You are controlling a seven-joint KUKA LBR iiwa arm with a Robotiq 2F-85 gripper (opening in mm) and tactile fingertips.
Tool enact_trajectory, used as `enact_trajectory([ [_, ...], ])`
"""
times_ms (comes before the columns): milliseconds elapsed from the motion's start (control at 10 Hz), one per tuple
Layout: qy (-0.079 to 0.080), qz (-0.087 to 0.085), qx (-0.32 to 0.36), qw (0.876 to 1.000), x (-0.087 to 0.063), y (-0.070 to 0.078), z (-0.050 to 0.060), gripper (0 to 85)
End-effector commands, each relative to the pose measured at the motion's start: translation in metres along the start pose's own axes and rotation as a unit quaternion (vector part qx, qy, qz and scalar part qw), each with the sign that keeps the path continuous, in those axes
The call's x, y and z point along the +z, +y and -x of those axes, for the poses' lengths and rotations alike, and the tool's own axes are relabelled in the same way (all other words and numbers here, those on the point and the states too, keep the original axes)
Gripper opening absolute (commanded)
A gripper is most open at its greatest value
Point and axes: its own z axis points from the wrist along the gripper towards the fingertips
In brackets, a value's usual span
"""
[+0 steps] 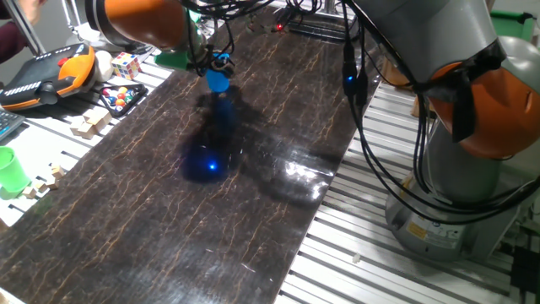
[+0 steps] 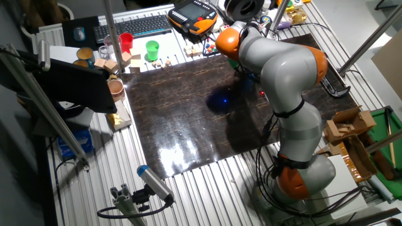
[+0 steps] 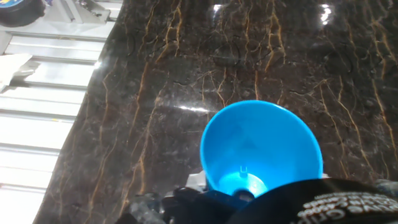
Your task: Pick up the cup
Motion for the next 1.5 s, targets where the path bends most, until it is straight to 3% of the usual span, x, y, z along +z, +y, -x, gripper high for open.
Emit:
enact_trajectory([
  [0, 0.002, 0.0, -0.002, 1.0, -0.001, 0.0, -0.001, 72.7],
  [200, 0.003, 0.001, -0.004, 1.0, -0.004, 0.001, -0.002, 69.0],
  [700, -0.009, 0.001, -0.011, 1.0, -0.012, -0.001, -0.003, 71.3],
  [1200, -0.011, 0.002, -0.012, 1.0, -0.024, -0.004, -0.006, 71.0],
  [1400, 0.001, 0.004, -0.011, 1.0, -0.035, -0.008, -0.006, 70.7],
])
